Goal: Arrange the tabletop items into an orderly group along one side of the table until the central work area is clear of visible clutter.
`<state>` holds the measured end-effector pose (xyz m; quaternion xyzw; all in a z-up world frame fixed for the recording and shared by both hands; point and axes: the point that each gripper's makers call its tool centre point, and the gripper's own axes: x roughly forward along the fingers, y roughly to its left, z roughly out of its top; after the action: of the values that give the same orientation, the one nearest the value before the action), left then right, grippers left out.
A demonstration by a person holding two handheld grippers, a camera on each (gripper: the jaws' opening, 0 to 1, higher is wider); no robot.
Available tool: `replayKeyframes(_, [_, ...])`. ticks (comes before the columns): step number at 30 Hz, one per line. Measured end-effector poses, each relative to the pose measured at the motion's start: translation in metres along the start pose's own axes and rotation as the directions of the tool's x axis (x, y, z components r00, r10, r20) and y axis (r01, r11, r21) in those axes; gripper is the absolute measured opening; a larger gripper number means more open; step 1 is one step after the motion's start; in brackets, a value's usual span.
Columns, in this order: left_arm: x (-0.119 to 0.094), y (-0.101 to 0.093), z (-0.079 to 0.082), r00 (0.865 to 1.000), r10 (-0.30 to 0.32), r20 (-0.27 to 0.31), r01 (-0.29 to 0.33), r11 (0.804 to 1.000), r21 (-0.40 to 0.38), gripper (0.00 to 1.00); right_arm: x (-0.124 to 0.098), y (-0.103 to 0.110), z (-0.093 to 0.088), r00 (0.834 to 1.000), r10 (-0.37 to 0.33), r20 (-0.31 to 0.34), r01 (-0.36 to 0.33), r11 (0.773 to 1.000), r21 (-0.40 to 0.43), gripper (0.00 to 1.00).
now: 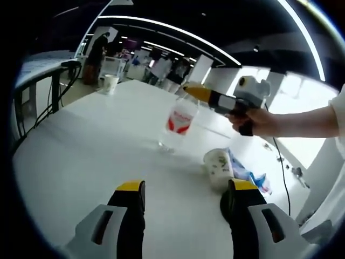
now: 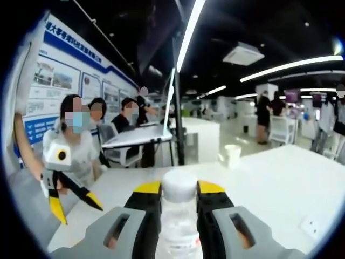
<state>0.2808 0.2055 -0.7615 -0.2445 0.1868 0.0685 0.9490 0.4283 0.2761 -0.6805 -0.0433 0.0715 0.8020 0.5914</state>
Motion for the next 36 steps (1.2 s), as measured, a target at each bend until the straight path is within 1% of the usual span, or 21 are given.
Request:
replayKeyframes(4, [0.000, 0.000, 0.001, 1.000, -0.001, 0.004, 0.001, 1.000, -0.003, 0.59, 0.001, 0.000, 0.000, 1.000, -0.003, -0.005, 0.003, 1.000, 0.002, 0.20])
replayKeyframes(7, [-0.002, -0.001, 0.000, 1.000, 0.000, 0.002, 0.000, 1.000, -0.002, 0.59, 0.001, 0.001, 0.000, 1.000, -0.004, 0.000, 0.004, 1.000, 0.017, 0.21])
replayKeyframes(11, [-0.004, -0.001, 0.001, 1.000, 0.002, 0.004, -0.002, 1.000, -0.001, 0.59, 0.001, -0.002, 0.009, 0.999, -0.021, 0.027, 0.020, 0.999, 0.031, 0.23])
replayKeyframes(14, [-0.006, -0.001, 0.000, 1.000, 0.002, 0.003, -0.002, 1.000, -0.004, 0.59, 0.000, -0.004, 0.016, 0.999, -0.030, 0.044, 0.028, 0.999, 0.034, 0.28])
replayKeyframes(16, [-0.006, -0.002, 0.000, 1.000, 0.002, 0.004, -0.002, 1.000, -0.005, 0.59, -0.002, -0.004, 0.022, 0.998, -0.029, 0.060, 0.026, 0.999, 0.046, 0.29])
replayKeyframes(23, [-0.006, -0.006, 0.001, 1.000, -0.007, 0.007, 0.007, 1.000, -0.005, 0.60, -0.015, -0.007, 0.031, 0.996, -0.050, 0.073, 0.046, 0.997, 0.057, 0.34])
replayKeyframes(26, [-0.006, -0.009, 0.003, 1.000, -0.012, 0.009, 0.012, 1.000, 0.000, 0.60, -0.022, -0.007, 0.033, 0.996, -0.058, 0.072, 0.053, 0.996, 0.066, 0.39])
replayKeyframes(32, [-0.009, -0.015, 0.006, 1.000, -0.024, 0.014, 0.024, 1.000, 0.009, 0.61, -0.035, -0.001, 0.034, 0.997, -0.054, 0.047, 0.052, 0.997, 0.049, 0.42])
replayKeyframes(36, [-0.012, -0.017, 0.009, 0.999, -0.024, 0.021, 0.024, 1.000, 0.010, 0.63, -0.042, 0.001, 0.038, 0.997, -0.062, 0.043, 0.059, 0.997, 0.058, 0.44])
